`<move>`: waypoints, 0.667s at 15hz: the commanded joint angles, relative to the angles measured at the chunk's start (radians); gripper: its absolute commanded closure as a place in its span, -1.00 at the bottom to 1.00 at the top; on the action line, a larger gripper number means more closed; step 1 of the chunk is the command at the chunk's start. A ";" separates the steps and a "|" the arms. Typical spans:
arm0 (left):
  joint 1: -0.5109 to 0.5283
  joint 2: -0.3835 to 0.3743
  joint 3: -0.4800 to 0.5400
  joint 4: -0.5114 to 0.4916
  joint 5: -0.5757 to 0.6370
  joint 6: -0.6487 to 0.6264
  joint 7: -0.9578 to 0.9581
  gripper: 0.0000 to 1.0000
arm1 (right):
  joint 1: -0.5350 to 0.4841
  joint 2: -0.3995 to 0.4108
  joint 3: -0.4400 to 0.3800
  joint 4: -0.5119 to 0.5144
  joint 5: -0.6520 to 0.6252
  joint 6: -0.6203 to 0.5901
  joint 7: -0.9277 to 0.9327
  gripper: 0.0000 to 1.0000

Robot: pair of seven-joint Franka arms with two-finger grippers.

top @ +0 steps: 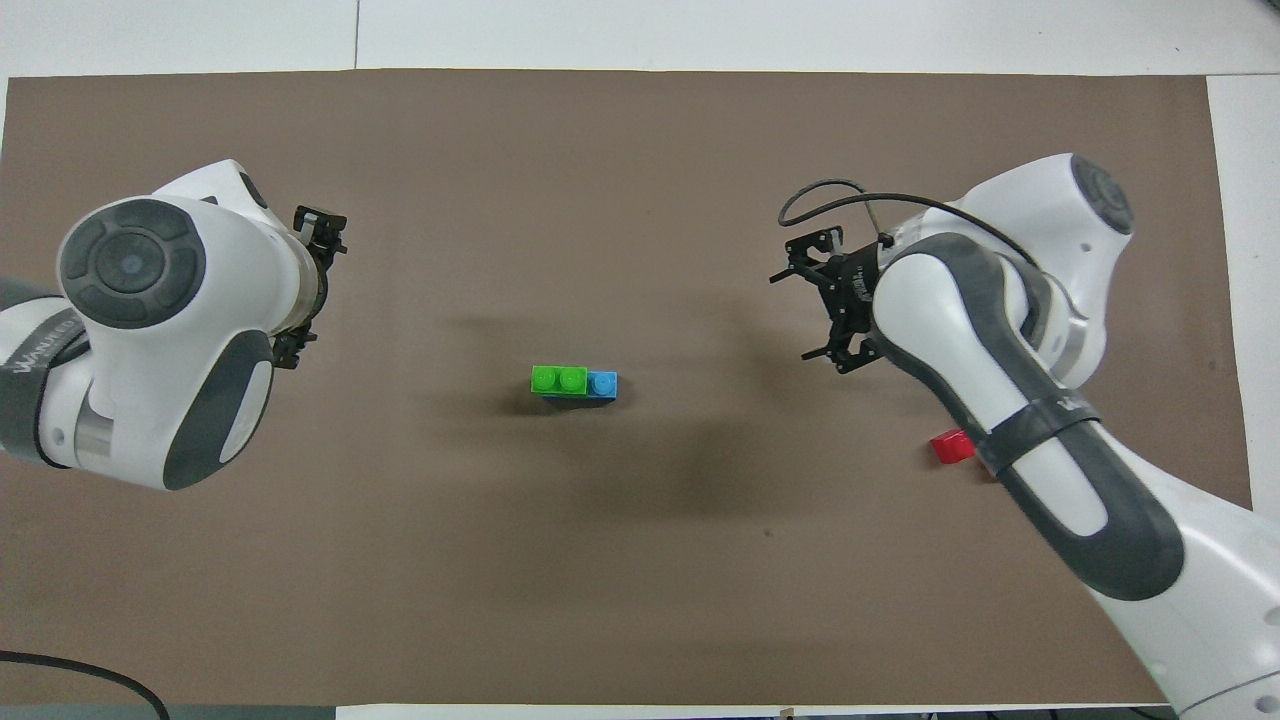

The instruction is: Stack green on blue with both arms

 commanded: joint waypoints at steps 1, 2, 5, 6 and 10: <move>0.068 -0.002 -0.011 0.044 -0.025 -0.048 0.218 -1.00 | -0.085 -0.063 0.012 0.042 -0.147 -0.136 -0.225 -1.00; 0.093 -0.002 -0.011 0.060 -0.051 -0.055 0.302 -1.00 | -0.103 -0.074 0.012 0.071 -0.201 -0.177 -0.306 -1.00; 0.162 0.001 -0.010 0.140 -0.113 -0.136 0.616 -1.00 | -0.143 -0.107 0.012 0.148 -0.293 -0.311 -0.507 -1.00; 0.179 0.001 -0.008 0.163 -0.131 -0.169 0.728 -1.00 | -0.143 -0.139 0.012 0.157 -0.350 -0.342 -0.584 -1.00; 0.235 -0.001 -0.007 0.266 -0.180 -0.304 1.072 -1.00 | -0.128 -0.277 0.016 0.159 -0.493 -0.415 -0.807 -1.00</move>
